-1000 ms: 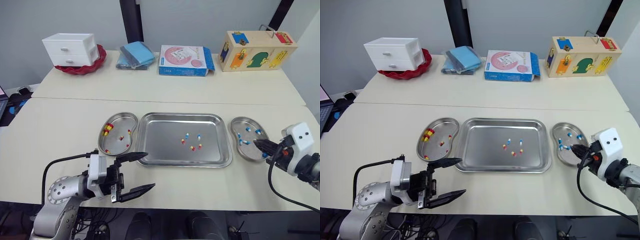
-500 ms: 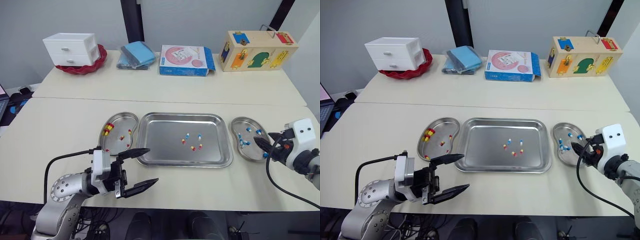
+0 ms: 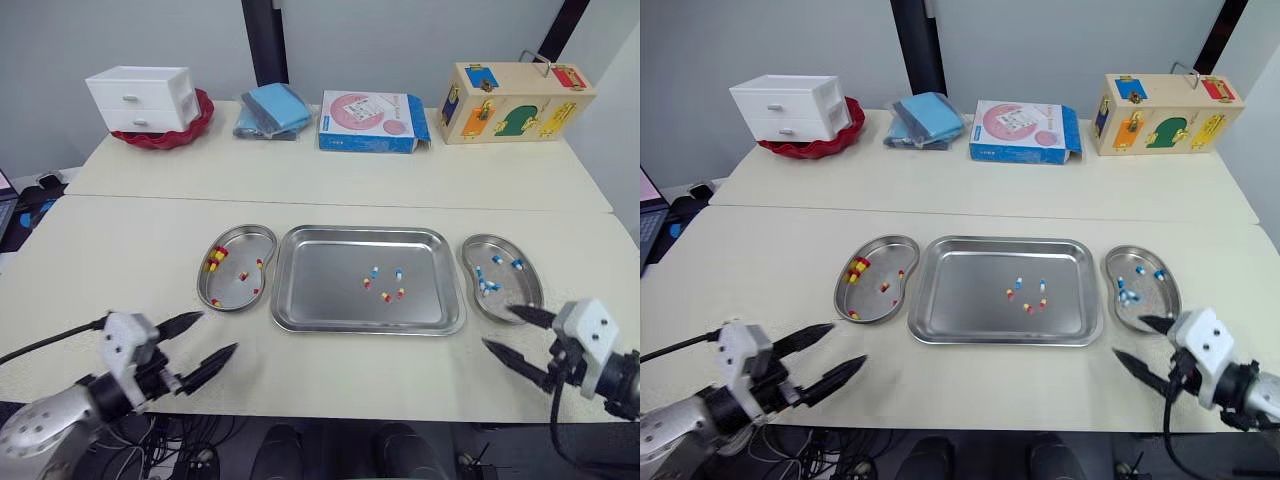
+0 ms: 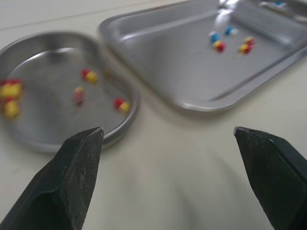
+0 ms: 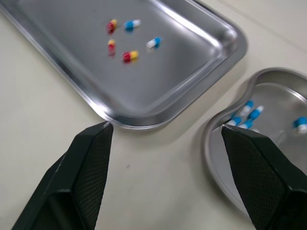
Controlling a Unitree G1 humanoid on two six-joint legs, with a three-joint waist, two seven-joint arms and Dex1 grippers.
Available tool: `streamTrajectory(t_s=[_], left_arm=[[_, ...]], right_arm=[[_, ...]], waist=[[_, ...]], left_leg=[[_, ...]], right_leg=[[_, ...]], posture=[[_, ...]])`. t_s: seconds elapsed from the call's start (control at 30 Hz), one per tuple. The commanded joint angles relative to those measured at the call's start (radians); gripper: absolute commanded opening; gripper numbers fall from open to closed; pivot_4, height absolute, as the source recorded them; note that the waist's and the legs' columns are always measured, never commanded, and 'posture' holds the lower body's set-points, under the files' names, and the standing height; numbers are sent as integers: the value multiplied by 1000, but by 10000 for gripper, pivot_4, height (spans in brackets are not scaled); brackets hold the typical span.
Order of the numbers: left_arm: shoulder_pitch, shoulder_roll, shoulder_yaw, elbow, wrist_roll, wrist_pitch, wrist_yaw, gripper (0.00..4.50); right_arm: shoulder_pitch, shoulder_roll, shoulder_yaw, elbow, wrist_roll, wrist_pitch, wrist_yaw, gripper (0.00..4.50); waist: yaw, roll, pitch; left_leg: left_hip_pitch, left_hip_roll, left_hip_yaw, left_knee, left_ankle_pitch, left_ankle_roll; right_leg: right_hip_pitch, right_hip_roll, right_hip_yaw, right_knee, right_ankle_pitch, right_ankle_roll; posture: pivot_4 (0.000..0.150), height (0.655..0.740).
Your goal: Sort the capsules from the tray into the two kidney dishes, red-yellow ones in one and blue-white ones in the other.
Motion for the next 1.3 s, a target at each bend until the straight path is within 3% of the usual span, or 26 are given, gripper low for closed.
streamTrajectory(t_s=[0.03, 0.2, 0.6, 0.93, 1.1, 1.3], left_arm=[[64, 32, 70, 62, 29, 7, -37, 45000], [75, 30, 95, 125, 47, -25, -59, 45000], [90, 3, 75, 174, 73, -69, -84, 45000], [109, 7, 83, 46, 48, -58, -92, 45000], [-52, 54, -23, -101, 36, 44, -26, 45000], [-357, 40, -233, -161, 53, 268, 147, 45000]], right_arm=[[61, -11, -46, 16, -4, -95, 78, 37586], [98, -11, -34, 54, 3, -115, 109, 44265], [-4, 24, 68, 8, -5, -153, 44, 44265], [-87, 38, 152, -32, 21, -107, -17, 44265], [-72, 55, 168, -17, 12, -135, -21, 44265], [-20, 80, 182, -19, -7, -176, -27, 44265]], waist=[[0, 0, 0], [0, -1, 0], [0, -1, 0], [2, -2, -1], [8, -2, -1], [3, -1, -1]], left_leg=[[0, 0, 0, 0, 0, 0], [0, 0, 0, 0, 0, 0], [0, 0, 0, 0, 0, 0], [0, 0, 0, 0, 0, 0], [2, 0, -2, 0, 0, 0], [3, 0, -2, 0, 0, 0]], right_leg=[[0, 0, 0, 0, 0, 0], [0, 0, 0, -1, 0, 0], [1, 0, 0, -2, 0, 0], [1, 0, 0, -2, 0, 0], [4, 0, -1, -2, 0, 0], [6, 0, -2, -2, 0, 0]], posture=[[1500, 7400], [1500, 7400], [1500, 7400], [1500, 7400], [1500, 7400], [1500, 7400]])
